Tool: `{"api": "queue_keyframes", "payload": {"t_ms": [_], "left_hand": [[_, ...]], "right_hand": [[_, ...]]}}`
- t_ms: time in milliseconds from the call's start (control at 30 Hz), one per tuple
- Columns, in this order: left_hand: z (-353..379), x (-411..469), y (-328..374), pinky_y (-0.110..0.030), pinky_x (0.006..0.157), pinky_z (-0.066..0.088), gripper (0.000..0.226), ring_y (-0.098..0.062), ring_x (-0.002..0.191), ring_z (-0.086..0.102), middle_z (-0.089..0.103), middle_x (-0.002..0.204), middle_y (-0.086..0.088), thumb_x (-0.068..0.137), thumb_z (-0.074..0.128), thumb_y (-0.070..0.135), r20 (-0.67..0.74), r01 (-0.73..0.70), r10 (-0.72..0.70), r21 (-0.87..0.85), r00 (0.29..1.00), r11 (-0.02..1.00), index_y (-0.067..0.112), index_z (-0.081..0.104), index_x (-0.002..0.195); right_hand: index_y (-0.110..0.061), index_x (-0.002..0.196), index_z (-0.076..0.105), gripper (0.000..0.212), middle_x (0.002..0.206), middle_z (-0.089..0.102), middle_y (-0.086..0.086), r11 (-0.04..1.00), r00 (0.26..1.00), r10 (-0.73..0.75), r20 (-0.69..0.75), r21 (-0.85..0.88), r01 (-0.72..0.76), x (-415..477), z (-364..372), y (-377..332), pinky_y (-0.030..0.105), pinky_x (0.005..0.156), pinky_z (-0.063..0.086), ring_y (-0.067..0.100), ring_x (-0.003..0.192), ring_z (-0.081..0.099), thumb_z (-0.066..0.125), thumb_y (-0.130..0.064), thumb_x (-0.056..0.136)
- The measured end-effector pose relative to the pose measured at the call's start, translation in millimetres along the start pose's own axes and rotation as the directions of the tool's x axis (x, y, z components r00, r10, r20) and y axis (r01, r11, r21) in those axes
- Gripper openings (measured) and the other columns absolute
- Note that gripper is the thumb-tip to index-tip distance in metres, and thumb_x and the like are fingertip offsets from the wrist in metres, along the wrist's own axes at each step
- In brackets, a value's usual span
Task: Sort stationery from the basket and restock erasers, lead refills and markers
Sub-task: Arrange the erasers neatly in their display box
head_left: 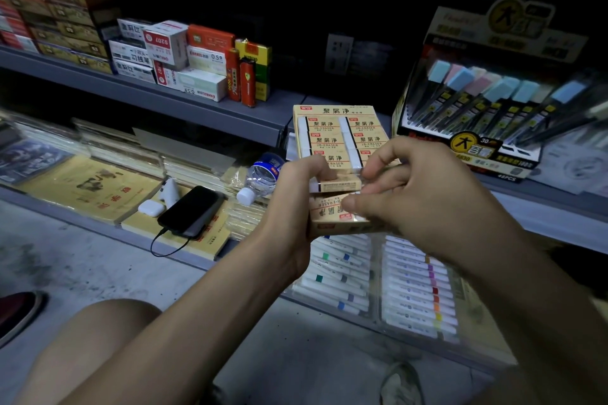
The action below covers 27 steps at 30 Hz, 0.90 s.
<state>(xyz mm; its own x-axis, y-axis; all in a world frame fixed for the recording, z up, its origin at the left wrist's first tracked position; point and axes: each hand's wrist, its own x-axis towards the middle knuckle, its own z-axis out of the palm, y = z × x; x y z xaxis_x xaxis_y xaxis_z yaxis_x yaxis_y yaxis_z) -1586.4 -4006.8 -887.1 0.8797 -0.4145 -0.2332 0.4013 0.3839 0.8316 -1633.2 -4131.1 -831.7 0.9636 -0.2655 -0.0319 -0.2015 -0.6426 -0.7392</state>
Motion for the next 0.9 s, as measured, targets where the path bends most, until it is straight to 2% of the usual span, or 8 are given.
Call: {"api": "queue_keyframes", "payload": {"t_ms": [167,300,367,500,600,767,833,900], "left_hand": [[0.8,0.6,-0.8,-0.040,0.078,0.046,0.043,-0.028,0.083,0.065,0.074,0.093,-0.009,0.087,0.042,0.013,-0.057,0.028,-0.029,-0.020,0.998,0.999,0.000,0.066,0.120],[0.3,0.4,0.2,-0.026,0.058,0.054,0.040,-0.021,0.070,0.071,0.077,0.090,-0.007,0.090,0.040,0.013,-0.049,0.024,-0.027,-0.055,0.998,0.998,0.006,0.067,0.118],[0.0,-2.0,1.1,-0.026,0.056,0.057,0.033,-0.020,0.067,0.073,0.078,0.087,-0.007,0.091,0.040,0.012,-0.034,0.023,-0.025,-0.061,0.999,0.998,0.010,0.068,0.109],[-2.4,-2.8,1.5,-0.027,0.060,0.058,0.035,-0.027,0.082,0.076,0.079,0.100,-0.010,0.088,0.042,0.012,-0.063,0.032,-0.034,-0.037,0.997,0.999,0.006,0.067,0.113],[-3.3,-2.7,2.5,-0.033,0.070,0.058,0.038,-0.036,0.097,0.075,0.077,0.111,-0.016,0.089,0.044,0.012,-0.079,0.030,-0.035,-0.053,0.996,0.998,0.008,0.067,0.119],[-2.9,-2.6,1.9,-0.029,0.062,0.056,0.039,-0.029,0.084,0.073,0.077,0.108,-0.015,0.088,0.042,0.015,-0.026,-0.011,0.010,-0.046,1.000,0.999,0.010,0.066,0.119],[-3.0,-1.5,2.3,-0.029,0.060,0.056,0.040,-0.026,0.078,0.073,0.078,0.101,-0.012,0.089,0.041,0.017,-0.013,-0.034,0.033,-0.042,0.999,0.999,0.011,0.066,0.119],[-3.0,-0.6,2.2,-0.030,0.061,0.056,0.042,-0.024,0.074,0.071,0.076,0.093,-0.009,0.089,0.039,0.018,0.000,-0.051,0.051,-0.050,0.999,0.997,0.010,0.066,0.120]], "right_hand": [[-0.017,0.085,0.066,0.027,0.057,0.069,-0.008,0.999,0.993,0.032,0.112,0.022,-0.035,5.7,-8.0,-4.2,0.023,0.052,0.051,0.005,0.056,0.069,0.090,-0.013,0.074],[-0.007,0.093,0.066,0.023,0.060,0.072,-0.004,0.985,0.972,0.048,0.230,0.152,-0.085,6.4,-20.9,-13.7,0.014,0.043,0.047,0.007,0.055,0.072,0.083,-0.002,0.079],[-0.007,0.097,0.067,0.023,0.070,0.077,0.000,0.983,0.958,0.028,0.285,0.168,-0.079,5.3,-31.3,-16.5,0.017,0.049,0.052,0.009,0.063,0.075,0.082,-0.003,0.079],[-0.007,0.099,0.069,0.027,0.093,0.079,0.012,0.932,0.960,-0.035,0.279,0.356,-0.069,4.5,-49.2,-12.6,0.039,0.086,0.063,0.025,0.090,0.078,0.077,-0.006,0.073],[-0.005,0.095,0.071,0.014,0.099,0.075,0.014,0.832,0.964,-0.063,0.260,0.547,-0.093,5.1,-51.3,-10.7,0.039,0.074,0.065,0.025,0.090,0.077,0.069,0.000,0.081],[-0.019,0.082,0.075,0.037,0.075,0.071,-0.011,0.973,0.986,-0.095,0.137,0.223,0.063,8.4,-32.9,-4.6,0.021,0.057,0.054,0.004,0.060,0.063,0.044,-0.006,0.098],[-0.023,0.078,0.075,0.035,0.067,0.069,-0.016,0.986,0.988,-0.147,0.049,0.084,0.143,6.0,-22.0,-4.9,0.019,0.048,0.045,0.010,0.055,0.059,0.047,-0.016,0.097],[-0.024,0.080,0.074,0.027,0.069,0.071,-0.002,0.971,0.972,-0.230,-0.042,0.061,0.232,6.7,-11.1,-3.6,0.032,0.046,0.045,0.026,0.057,0.059,0.054,-0.018,0.097]]}}
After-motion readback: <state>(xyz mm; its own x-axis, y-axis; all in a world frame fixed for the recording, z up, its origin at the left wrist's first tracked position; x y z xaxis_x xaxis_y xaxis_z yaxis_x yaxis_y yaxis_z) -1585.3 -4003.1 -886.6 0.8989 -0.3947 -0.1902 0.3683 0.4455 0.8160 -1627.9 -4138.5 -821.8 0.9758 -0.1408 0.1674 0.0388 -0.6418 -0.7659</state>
